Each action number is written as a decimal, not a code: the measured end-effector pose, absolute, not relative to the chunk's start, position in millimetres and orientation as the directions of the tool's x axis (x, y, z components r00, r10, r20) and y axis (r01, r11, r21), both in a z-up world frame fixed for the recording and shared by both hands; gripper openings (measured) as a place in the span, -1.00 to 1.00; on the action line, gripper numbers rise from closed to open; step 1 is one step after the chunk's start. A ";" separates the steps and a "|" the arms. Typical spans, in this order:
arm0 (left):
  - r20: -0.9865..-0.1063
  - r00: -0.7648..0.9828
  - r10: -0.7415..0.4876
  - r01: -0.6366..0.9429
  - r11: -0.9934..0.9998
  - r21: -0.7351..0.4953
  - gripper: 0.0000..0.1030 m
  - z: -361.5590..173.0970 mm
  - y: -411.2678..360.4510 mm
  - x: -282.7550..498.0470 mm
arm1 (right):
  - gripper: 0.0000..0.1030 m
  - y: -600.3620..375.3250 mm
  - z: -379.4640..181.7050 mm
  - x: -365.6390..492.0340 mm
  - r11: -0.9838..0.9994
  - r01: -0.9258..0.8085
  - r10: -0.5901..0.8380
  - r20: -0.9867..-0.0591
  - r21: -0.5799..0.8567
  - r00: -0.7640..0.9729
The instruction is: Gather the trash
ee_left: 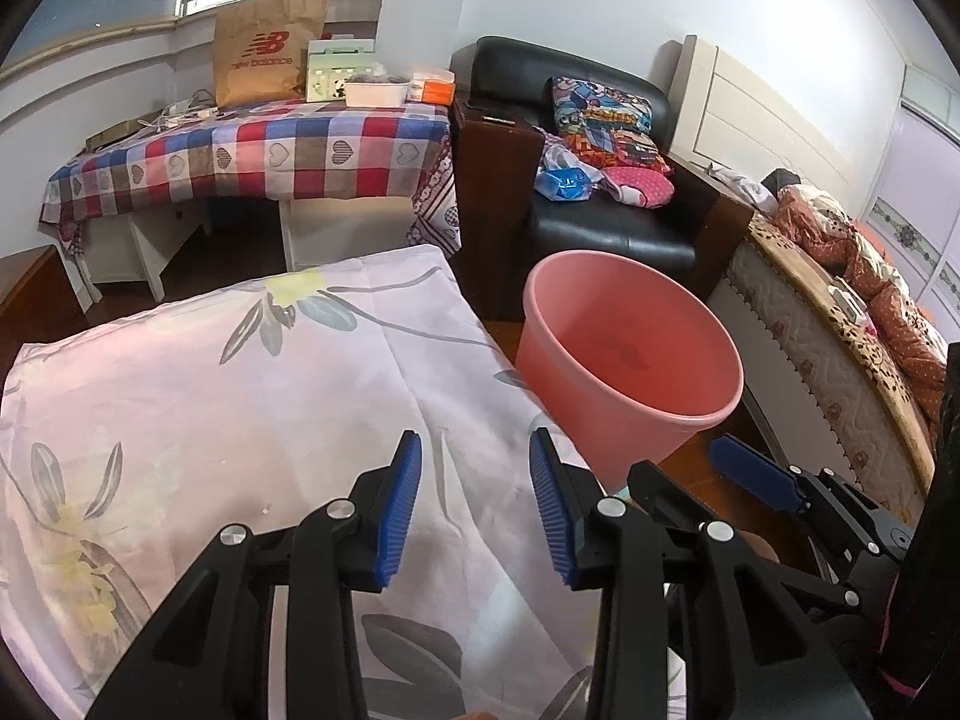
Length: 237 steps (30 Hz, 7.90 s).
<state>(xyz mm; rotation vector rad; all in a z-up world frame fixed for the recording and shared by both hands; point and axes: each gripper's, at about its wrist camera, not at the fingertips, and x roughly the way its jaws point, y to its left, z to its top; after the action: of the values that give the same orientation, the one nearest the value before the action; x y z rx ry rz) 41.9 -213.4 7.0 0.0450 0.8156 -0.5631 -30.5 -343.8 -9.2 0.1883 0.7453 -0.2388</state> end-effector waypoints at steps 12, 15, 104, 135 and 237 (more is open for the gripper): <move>-0.694 0.557 -0.456 0.481 0.858 -0.177 -0.34 6.4 -207.6 40.7 | 0.10 -335.9 -10.9 -28.5 0.959 0.272 -0.148 -0.689 0.074 0.710; -0.694 0.558 -0.455 0.480 0.859 -0.176 -0.34 6.4 -207.6 40.8 | 0.10 -333.7 -11.2 -28.2 0.960 0.270 -0.148 -0.687 0.072 0.711; -0.705 0.543 -0.456 0.484 0.856 -0.181 -0.34 1.2 -208.1 38.4 | 0.10 -326.6 -14.8 -24.5 0.963 0.261 -0.143 -0.695 0.065 0.704; -0.711 0.537 -0.455 0.486 0.855 -0.181 -0.34 -4.4 -208.6 38.3 | 0.10 -325.9 -17.1 -24.9 0.964 0.258 -0.141 -0.697 0.066 0.703; -0.787 0.615 -0.055 0.165 0.985 0.060 -0.36 27.7 -244.7 108.4 | 0.10 -384.7 9.8 58.8 0.990 0.068 0.039 -0.695 0.126 0.718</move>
<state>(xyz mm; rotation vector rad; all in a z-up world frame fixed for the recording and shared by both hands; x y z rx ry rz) 108.4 -244.7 27.7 0.1309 0.9008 -0.1269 58.8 -384.7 9.8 0.1458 0.7706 -0.0158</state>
